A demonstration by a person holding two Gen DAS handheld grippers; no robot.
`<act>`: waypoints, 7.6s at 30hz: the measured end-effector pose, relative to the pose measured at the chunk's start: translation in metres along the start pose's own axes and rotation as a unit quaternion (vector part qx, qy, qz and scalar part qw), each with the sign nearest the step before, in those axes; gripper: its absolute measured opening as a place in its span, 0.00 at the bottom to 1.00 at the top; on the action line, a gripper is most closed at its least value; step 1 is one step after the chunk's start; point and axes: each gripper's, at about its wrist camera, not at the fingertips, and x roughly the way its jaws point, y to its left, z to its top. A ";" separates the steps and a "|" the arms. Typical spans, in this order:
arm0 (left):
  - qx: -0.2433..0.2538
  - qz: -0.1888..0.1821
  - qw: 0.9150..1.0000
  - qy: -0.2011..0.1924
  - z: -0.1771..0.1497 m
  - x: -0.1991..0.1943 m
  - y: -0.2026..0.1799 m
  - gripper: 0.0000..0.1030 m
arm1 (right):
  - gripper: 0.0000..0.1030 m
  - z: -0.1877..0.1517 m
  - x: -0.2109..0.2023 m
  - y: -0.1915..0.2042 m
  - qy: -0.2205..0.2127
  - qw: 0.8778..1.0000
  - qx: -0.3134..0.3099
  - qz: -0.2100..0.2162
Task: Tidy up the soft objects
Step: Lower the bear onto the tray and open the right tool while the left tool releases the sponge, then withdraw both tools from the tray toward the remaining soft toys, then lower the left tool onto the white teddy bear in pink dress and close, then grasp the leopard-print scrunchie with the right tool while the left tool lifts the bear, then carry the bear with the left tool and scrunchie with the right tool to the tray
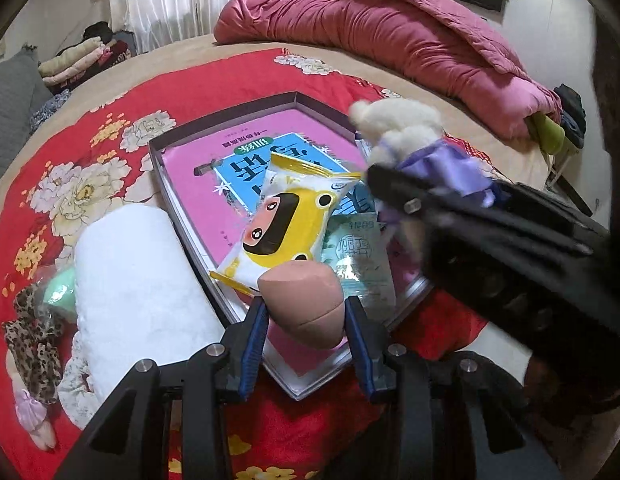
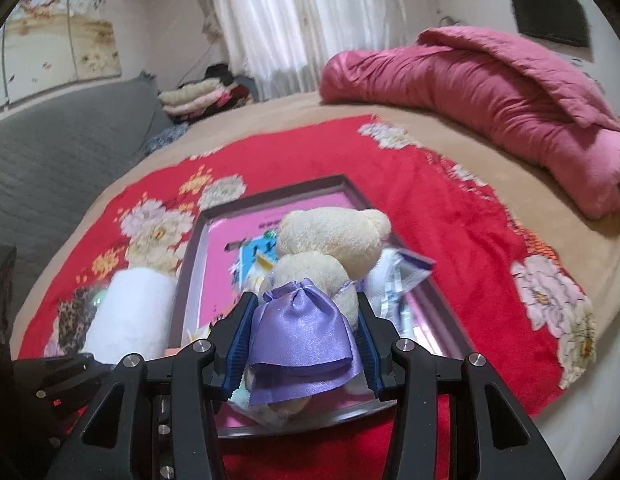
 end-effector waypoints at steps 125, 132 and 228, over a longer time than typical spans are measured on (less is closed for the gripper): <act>-0.306 0.099 0.946 -0.052 -0.127 -0.090 0.252 0.59 | 0.74 -0.040 -0.061 0.184 -0.040 0.976 -0.208 0.048; -0.304 0.103 0.946 -0.037 -0.126 -0.073 0.257 0.59 | 0.74 -0.045 -0.055 0.199 -0.029 0.970 -0.233 0.062; -0.221 0.096 0.961 -0.132 -0.107 -0.127 0.188 0.42 | 0.25 -0.013 -0.036 0.205 0.015 0.983 -0.139 0.120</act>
